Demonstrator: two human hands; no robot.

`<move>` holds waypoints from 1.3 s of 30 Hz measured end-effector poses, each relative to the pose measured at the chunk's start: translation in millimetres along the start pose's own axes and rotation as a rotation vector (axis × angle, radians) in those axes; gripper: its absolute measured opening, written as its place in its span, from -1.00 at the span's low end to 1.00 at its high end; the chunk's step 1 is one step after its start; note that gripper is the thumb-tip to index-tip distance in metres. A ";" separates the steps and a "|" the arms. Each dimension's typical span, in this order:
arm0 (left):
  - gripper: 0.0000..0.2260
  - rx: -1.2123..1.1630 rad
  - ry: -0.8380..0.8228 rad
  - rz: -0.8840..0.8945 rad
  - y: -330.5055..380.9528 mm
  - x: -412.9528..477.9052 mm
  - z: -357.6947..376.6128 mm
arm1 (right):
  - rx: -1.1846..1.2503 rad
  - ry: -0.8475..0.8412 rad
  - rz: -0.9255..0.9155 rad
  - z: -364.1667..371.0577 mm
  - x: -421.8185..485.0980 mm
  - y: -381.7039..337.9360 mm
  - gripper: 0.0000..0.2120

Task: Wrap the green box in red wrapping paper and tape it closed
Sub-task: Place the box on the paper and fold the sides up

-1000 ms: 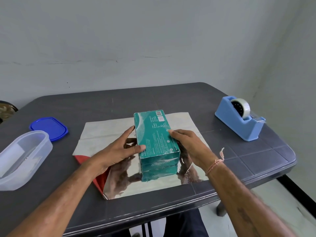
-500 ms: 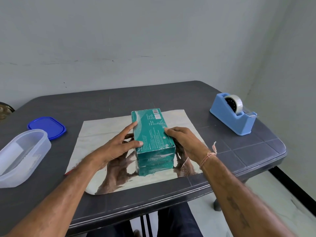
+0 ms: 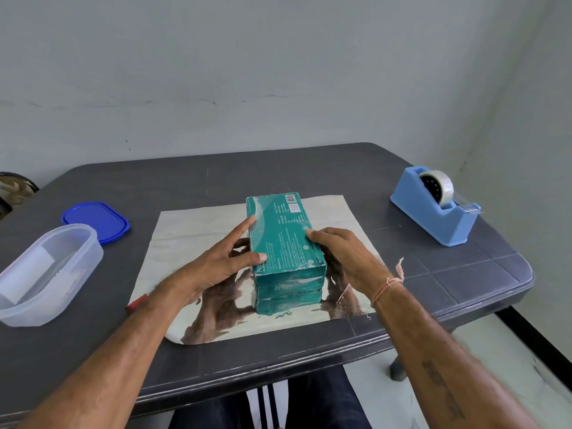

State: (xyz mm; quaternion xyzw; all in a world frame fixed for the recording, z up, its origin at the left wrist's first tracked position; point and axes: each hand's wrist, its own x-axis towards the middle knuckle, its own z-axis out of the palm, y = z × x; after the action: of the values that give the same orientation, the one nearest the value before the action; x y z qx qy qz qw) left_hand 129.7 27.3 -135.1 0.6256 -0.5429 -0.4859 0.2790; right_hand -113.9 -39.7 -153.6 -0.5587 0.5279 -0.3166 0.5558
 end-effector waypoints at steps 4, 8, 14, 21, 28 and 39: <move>-0.16 -0.002 0.007 0.005 -3.1 3.1 -1.6 | -0.003 0.009 -0.019 2.0 -0.7 3.0 -0.54; -0.17 0.004 0.011 -0.004 -6.6 6.2 -1.7 | 0.011 0.000 -0.023 0.9 -0.1 4.1 -0.56; -0.23 0.010 -0.008 0.000 -6.7 10.1 -2.6 | -0.006 0.004 -0.018 1.4 1.5 5.7 -0.58; -0.19 0.108 -0.007 0.011 -3.3 13.7 -2.4 | 0.009 -0.028 -0.011 -1.9 2.6 4.2 -0.55; -0.08 0.135 -0.001 0.024 -7.1 17.6 -4.0 | -0.011 -0.023 -0.007 -4.0 6.8 3.0 -0.53; -0.14 0.114 -0.030 0.017 1.5 19.4 -6.5 | 0.022 0.002 -0.012 -1.7 6.3 0.8 -0.55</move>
State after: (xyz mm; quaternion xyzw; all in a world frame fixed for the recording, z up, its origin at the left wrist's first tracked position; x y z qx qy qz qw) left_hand 133.8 7.3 -137.3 0.6285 -0.5789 -0.4612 0.2390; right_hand -114.1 -46.0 -155.5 -0.5555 0.5216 -0.3260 0.5595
